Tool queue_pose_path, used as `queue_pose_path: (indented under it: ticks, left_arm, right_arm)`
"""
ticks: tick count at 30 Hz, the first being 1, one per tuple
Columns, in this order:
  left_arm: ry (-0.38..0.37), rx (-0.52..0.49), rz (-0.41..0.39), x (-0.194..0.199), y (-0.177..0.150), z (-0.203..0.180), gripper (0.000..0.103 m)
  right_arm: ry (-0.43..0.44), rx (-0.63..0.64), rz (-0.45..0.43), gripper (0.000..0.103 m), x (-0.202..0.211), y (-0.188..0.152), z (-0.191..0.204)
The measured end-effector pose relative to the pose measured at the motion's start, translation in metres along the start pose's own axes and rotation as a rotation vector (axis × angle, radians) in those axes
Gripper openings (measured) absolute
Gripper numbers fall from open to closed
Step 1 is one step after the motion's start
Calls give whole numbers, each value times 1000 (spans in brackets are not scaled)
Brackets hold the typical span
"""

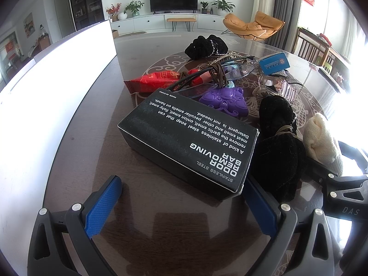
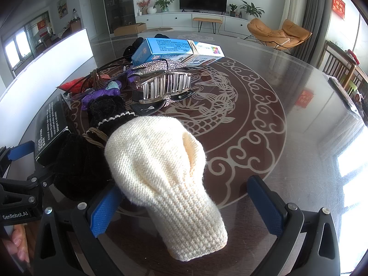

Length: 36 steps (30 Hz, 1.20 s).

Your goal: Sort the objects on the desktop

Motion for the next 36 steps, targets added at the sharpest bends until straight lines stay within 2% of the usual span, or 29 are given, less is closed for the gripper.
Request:
queue_pose_path:
  ticks: [36]
  left_arm:
    - [-4, 6, -7, 1, 0, -1, 103]
  right_arm:
    - [0, -1, -1, 103, -1, 0, 0]
Point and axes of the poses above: each gripper's, at about its wrist camera, not at the fingertips, and x roughly against the way its jaws point, z to its left, y to its top, the point moved 7 cm from there along -x, roughly the way its jaws point, and after that the axes turned 9 degrees about y, right-handed, at the moved point
